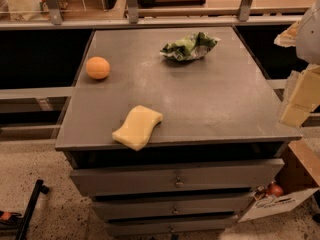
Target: Move sponge near orange
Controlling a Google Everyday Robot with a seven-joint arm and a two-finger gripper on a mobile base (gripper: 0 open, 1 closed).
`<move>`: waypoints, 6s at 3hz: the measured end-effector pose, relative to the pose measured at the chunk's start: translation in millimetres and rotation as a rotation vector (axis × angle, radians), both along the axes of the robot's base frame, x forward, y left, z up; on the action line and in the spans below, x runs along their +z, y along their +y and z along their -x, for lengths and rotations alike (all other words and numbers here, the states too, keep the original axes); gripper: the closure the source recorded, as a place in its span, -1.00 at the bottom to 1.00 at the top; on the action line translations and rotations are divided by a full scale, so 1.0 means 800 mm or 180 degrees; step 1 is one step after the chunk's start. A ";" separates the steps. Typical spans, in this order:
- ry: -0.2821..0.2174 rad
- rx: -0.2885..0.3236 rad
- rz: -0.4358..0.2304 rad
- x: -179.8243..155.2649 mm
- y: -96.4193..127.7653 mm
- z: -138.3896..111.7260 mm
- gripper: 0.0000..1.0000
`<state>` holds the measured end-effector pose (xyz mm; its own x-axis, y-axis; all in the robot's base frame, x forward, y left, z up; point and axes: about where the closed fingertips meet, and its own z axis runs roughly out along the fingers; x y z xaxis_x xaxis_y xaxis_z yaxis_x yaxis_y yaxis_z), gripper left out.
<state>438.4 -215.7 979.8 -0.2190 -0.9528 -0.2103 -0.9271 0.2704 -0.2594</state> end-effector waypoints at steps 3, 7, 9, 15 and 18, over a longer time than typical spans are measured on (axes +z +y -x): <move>-0.0007 0.0237 -0.0308 -0.031 0.072 -0.025 -1.00; 0.0710 0.0567 -0.1540 -0.127 0.225 -0.038 -1.00; 0.0426 0.0598 -0.1795 -0.132 0.262 -0.031 -1.00; 0.0071 0.1282 -0.2272 -0.187 0.336 -0.095 -1.00; 0.0491 0.1472 -0.2402 -0.210 0.339 -0.099 0.28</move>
Offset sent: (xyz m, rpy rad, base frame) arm 0.0141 0.0314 -0.0166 0.0593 -0.0091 0.0298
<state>517.3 55.3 811.7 0.0746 -0.5729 -0.8162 -0.9955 -0.0905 -0.0274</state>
